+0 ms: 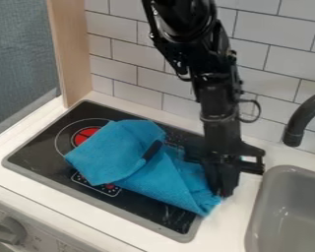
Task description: Unfold the cloth from the right to the left
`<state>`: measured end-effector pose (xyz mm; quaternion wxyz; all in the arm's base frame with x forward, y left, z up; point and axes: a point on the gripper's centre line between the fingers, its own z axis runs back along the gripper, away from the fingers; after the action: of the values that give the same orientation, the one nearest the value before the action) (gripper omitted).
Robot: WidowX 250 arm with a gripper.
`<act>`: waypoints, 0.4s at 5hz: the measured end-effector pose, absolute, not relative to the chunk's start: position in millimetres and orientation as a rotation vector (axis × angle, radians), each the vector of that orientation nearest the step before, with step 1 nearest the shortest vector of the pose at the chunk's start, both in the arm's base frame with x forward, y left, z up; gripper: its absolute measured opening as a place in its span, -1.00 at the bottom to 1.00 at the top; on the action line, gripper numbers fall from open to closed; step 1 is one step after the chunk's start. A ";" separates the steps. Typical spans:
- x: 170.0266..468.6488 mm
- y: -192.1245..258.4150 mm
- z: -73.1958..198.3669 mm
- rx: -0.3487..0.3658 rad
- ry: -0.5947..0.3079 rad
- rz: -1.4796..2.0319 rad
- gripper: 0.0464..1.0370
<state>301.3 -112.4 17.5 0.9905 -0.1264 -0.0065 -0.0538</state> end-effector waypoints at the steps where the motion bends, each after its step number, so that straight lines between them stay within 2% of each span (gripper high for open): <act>1: 300.7 -111.4 17.7 -0.247 -0.008 -0.098 -0.06; 2: 299.1 -108.6 21.4 -0.231 -0.003 -0.101 0.41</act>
<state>299.1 -108.6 21.4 0.9921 -0.1152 -0.0015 -0.0504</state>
